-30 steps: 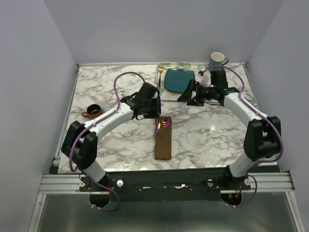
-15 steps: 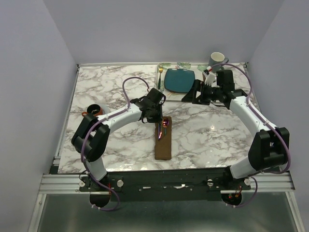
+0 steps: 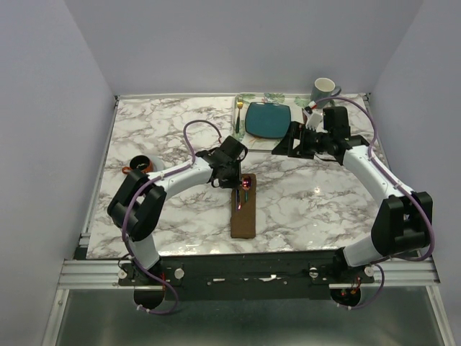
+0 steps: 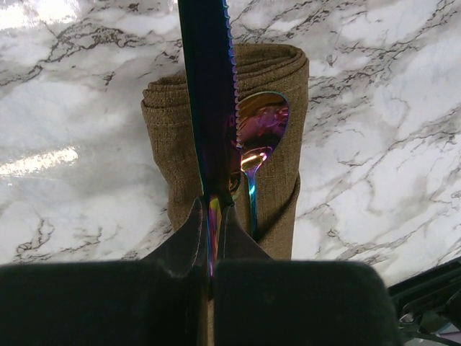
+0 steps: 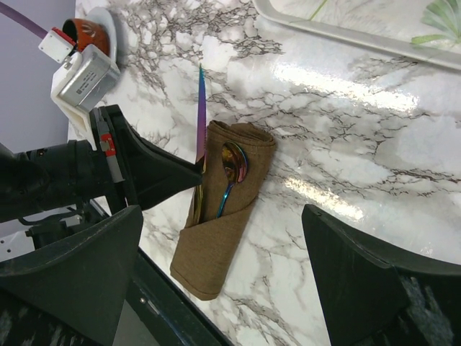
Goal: Fold the napkin into a case and place the utensils inside
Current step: Insert the knife into the folded napkin.
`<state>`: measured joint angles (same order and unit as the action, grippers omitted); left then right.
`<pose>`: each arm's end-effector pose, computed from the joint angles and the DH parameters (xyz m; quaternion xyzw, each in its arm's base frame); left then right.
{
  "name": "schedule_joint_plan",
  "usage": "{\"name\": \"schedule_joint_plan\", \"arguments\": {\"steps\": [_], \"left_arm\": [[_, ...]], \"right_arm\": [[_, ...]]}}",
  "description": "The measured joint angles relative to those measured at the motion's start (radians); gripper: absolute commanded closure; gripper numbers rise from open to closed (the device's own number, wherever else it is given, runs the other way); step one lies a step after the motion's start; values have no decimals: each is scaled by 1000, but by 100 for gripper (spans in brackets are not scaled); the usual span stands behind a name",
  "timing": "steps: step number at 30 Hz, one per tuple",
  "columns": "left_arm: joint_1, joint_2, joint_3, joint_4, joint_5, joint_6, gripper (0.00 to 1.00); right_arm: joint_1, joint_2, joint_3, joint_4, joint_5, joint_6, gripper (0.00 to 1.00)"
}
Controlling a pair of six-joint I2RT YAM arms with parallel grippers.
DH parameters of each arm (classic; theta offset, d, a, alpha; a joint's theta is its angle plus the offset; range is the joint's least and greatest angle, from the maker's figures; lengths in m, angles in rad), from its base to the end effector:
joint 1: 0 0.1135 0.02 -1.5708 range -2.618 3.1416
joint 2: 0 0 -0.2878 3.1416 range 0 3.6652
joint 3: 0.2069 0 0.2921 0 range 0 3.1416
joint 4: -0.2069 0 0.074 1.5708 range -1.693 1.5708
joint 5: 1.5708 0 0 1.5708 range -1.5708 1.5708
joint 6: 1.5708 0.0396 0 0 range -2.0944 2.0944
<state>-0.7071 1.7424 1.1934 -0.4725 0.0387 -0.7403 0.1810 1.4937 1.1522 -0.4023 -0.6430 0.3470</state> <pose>0.3058 -0.2634 0.2022 -0.0107 0.9623 -0.1935 0.1909 0.3548 0.0891 0.2897 -0.0545 0.8763 0.3788 0.2925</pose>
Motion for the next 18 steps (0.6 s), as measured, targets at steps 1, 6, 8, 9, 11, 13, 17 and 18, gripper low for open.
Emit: {"name": "schedule_joint_plan", "arguments": {"steps": [1,6,8,9,11,13,17,18], "left_arm": [[-1,0,-4,0,1,-5,100],[-6,0,-19,-8,7,-23,100],[-10,0,-21,-13,14,-31,100],[-12,0,-21,-18,19,-37,100],[-17,-2,-24,-29,25,-49,100],[-21,-3,-27,-36,29,-59,100],[-28,-6,-43,-44,39,-77,100],[-30,-6,-48,-47,43,-81,100]], "right_arm": [[0,0,0,0,0,0,0],[0,-10,-2,-1,0,0,0],[-1,-17,-6,-1,0,0,0],[-2,-19,-8,-1,0,0,0],[-4,-23,-11,-2,0,0,0],[-5,-25,-13,-2,0,0,0],[-5,-27,-14,-3,0,0,0],[-5,-28,-14,-3,0,0,0]]}}
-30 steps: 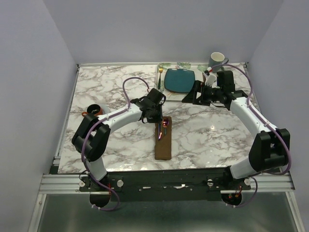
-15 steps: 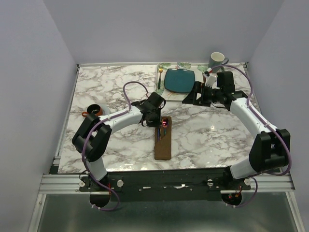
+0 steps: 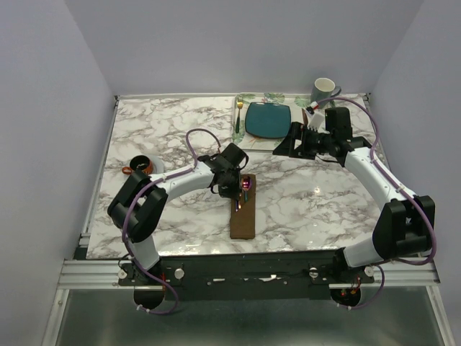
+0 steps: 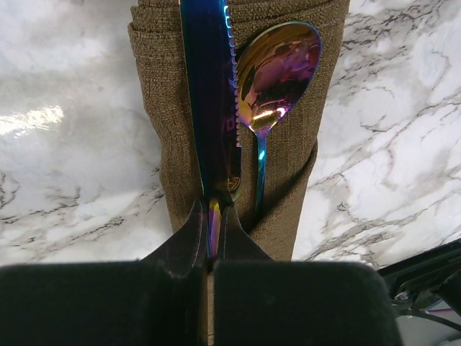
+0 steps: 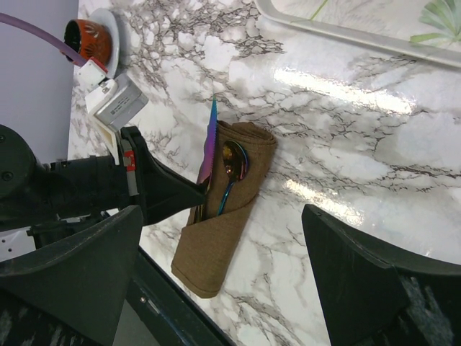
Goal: Fold the napkin into a case and place the utensils inside
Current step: Insert the knife into the folded napkin.
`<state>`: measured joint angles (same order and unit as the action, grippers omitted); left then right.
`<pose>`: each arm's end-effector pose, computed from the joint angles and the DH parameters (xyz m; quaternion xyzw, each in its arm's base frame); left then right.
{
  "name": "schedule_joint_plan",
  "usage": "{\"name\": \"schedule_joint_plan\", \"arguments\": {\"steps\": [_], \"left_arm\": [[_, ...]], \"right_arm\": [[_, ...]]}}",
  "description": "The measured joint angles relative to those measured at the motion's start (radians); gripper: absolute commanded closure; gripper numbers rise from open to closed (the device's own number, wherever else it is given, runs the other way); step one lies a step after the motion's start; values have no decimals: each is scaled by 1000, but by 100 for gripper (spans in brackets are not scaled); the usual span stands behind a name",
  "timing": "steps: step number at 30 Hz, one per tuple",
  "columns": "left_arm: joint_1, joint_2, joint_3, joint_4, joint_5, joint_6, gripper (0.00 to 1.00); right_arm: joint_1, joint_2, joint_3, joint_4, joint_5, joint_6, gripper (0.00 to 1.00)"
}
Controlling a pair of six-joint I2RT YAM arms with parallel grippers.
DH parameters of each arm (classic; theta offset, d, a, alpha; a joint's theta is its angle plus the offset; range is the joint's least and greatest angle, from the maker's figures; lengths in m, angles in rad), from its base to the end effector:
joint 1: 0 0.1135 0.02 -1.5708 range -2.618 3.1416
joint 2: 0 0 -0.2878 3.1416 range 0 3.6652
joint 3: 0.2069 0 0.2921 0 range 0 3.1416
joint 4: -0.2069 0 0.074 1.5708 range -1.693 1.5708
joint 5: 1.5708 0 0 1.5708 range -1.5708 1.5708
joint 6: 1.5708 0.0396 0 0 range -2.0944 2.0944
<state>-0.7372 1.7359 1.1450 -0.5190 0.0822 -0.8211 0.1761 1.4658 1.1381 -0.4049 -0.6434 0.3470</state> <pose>0.2855 -0.2636 0.1863 -0.0314 0.9723 -0.1888 0.1343 0.3487 0.0862 0.2938 -0.0542 0.8744 0.3788 0.2983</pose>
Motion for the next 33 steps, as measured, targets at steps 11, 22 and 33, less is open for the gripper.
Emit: {"name": "schedule_joint_plan", "arguments": {"steps": [11,22,33], "left_arm": [[-18,-6,-32,-4,10,-26,97],[-23,-35,-55,-17,12,-32,63],[168,-123,117,-80,100,394,52]], "right_arm": [[-1,0,-1,0,0,0,0],[-1,-8,-16,0,0,0,0],[-1,42,-32,10,-64,-8,12]]}}
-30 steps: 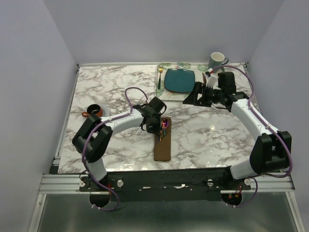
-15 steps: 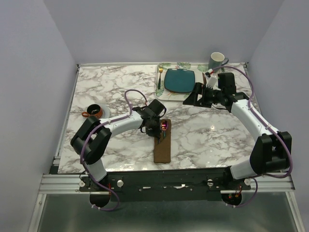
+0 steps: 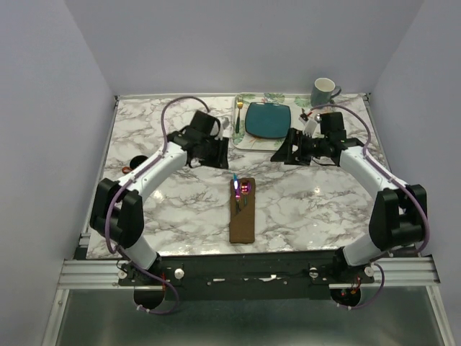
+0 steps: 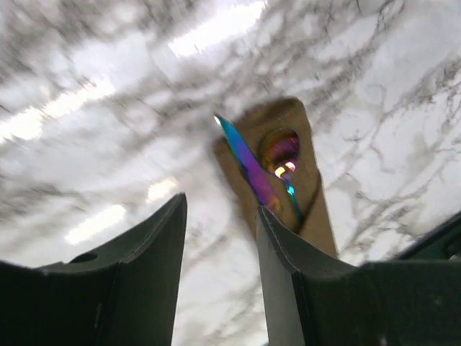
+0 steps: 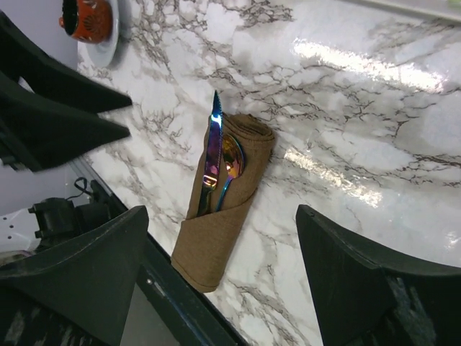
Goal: Fold the napkin into a case and place the utensils inside
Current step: Insert the knife into the folded napkin.
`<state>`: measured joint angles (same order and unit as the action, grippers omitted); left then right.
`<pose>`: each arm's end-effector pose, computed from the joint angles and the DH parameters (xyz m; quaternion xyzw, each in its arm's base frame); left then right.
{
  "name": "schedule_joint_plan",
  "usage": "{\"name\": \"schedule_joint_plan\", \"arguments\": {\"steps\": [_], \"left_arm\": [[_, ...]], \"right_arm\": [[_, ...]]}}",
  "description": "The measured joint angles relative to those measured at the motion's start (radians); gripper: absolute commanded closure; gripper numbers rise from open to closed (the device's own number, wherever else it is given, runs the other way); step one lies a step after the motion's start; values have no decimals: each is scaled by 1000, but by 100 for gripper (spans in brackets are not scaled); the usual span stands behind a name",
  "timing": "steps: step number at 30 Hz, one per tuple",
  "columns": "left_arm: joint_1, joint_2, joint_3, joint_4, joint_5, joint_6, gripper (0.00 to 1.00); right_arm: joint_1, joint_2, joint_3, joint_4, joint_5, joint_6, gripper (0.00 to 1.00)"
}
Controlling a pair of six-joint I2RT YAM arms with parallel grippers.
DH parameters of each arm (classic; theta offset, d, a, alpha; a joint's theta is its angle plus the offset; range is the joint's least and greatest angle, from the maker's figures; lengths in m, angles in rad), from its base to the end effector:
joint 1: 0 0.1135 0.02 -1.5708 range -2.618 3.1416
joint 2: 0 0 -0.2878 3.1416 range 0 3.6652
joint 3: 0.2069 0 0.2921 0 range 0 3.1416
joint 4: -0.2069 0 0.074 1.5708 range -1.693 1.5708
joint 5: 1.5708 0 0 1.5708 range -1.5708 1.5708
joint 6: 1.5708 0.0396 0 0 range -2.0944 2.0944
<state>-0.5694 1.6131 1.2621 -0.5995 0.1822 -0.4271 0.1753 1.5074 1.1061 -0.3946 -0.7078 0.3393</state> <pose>0.3220 -0.2146 0.2672 0.0951 0.9440 -0.2214 0.2256 0.3512 0.0883 0.2699 -0.0594 0.8763 0.4005 0.2611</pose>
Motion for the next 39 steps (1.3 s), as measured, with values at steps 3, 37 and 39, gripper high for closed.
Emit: {"name": "schedule_joint_plan", "arguments": {"steps": [3,37,39], "left_arm": [[115,26,88,-15,80,215,64],[101,459,346,-83,309,1104,85],[98,466,346,-83,309,1110,85]], "right_arm": [[0,66,-1,10,-33,6,17],[147,563,101,167,-152,175,70],[147,563,102,167,-151,175,73]]}}
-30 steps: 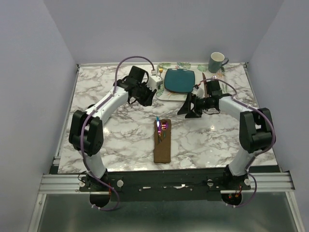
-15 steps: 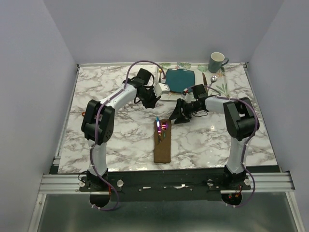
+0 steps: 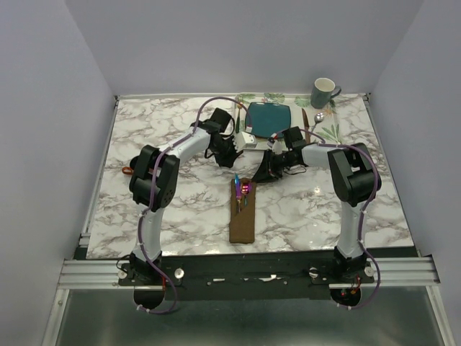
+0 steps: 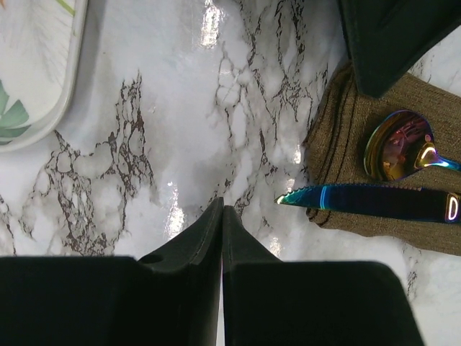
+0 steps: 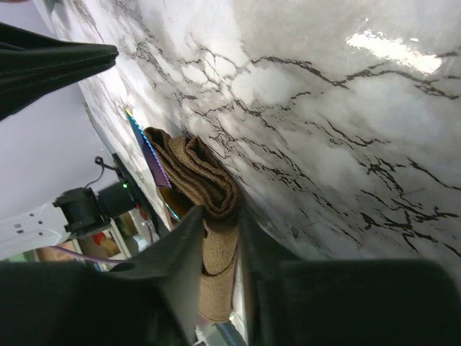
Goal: Fold the napkin into a case and place the utensils inside
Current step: Insert the knife into the folded napkin.
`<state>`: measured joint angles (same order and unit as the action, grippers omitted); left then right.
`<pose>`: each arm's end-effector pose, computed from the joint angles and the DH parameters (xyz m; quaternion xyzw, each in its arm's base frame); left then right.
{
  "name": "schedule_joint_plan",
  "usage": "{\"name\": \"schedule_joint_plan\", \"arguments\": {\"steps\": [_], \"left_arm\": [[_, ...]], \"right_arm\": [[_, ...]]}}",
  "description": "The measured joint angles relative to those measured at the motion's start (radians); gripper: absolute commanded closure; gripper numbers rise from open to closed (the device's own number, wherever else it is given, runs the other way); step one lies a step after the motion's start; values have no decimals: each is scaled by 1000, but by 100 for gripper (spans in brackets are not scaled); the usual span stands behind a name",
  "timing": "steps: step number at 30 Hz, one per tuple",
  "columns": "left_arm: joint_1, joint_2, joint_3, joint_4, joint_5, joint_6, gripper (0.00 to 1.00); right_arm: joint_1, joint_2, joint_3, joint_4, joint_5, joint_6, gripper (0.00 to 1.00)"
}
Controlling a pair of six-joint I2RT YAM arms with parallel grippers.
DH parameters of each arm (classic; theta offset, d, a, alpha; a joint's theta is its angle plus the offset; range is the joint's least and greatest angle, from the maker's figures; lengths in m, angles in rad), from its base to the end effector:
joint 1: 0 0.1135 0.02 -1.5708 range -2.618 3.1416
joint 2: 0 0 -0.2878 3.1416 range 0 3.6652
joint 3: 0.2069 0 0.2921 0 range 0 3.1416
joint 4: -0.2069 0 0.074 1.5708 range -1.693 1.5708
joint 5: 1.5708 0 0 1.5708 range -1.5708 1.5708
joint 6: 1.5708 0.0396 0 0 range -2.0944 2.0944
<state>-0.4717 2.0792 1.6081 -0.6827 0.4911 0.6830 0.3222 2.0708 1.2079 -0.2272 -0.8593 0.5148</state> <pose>0.4246 -0.2376 0.1890 0.5601 0.7677 -0.2153 0.2247 0.4037 0.1664 0.0994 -0.0138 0.8884 0.4576 0.0333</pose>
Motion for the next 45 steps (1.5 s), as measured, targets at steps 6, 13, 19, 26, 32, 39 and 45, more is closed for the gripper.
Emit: {"name": "schedule_joint_plan", "arguments": {"steps": [6,13,19,26,32,39,45], "left_arm": [[-6,8,0,0,0,2,85],[-27,16,0,-1,0,6,85],[-44,17,0,-7,2,26,88],[-54,15,-48,-2,23,59,91],[-54,-20,-90,-1,48,65,91],[-71,-66,-106,6,60,48,89],[-81,-82,-106,2,61,39,91]], "right_arm": [[0,3,1,2,-2,0,75],[0,6,2,2,-3,0,76],[5,8,5,2,-3,-2,76],[6,8,5,2,-3,-3,77],[11,9,5,2,-3,-7,79],[11,9,5,2,-3,-11,88],[13,9,5,2,-3,-11,89]]}}
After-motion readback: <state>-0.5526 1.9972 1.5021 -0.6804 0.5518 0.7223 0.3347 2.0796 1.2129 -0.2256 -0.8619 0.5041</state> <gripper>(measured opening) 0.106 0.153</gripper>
